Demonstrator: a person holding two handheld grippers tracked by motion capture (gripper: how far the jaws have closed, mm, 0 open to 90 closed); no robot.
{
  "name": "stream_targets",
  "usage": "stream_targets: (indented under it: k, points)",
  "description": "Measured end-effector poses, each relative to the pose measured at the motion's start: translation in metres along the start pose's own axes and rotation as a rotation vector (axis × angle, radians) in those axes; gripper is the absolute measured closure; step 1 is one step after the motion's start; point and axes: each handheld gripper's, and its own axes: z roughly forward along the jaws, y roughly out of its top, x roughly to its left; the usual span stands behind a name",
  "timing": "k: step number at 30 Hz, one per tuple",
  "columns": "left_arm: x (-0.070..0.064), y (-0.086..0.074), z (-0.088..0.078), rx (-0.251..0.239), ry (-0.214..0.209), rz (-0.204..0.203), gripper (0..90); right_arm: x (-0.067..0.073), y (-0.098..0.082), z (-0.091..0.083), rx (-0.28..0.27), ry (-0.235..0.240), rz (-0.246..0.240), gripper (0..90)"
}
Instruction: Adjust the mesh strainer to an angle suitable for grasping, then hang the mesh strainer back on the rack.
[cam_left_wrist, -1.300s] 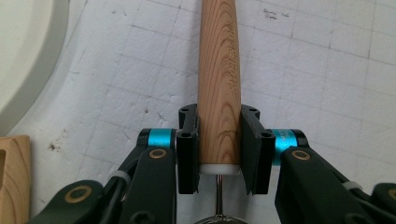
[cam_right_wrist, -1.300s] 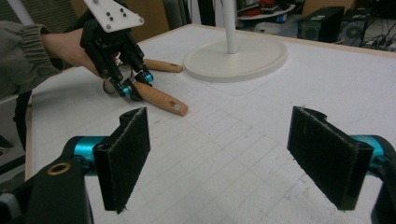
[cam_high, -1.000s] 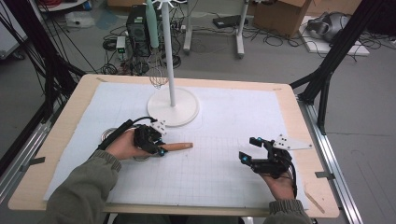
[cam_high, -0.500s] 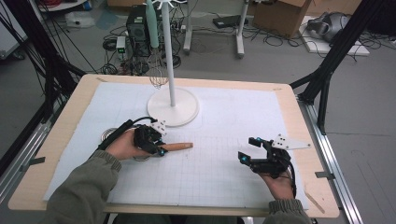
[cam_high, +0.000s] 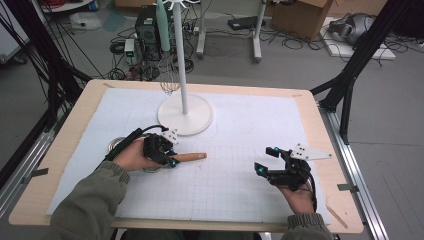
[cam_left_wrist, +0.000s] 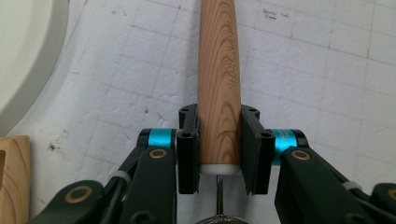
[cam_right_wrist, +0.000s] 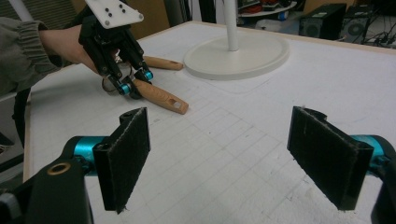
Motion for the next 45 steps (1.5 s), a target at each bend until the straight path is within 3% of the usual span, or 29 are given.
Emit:
stream_targets:
  k: [16,23,34,45]
  points:
    - [-0.002,0.001,-0.001,0.005,0.005,0.005,70.7,0.0,0.0,0.001,0.002,0.001,0.001,19.9]
    - [-0.002,0.001,-0.003,0.014,-0.013,0.005,70.8,0.0,0.0,0.0,-0.001,-0.003,-0.001,19.9]
    - [-0.004,0.001,-0.01,-0.009,-0.011,0.004,70.8,0.001,0.0,0.001,0.004,-0.002,0.002,19.9]
    - [-0.012,0.001,-0.026,-0.07,-0.002,0.001,70.8,0.002,-0.001,0.005,0.02,0.009,0.002,19.9]
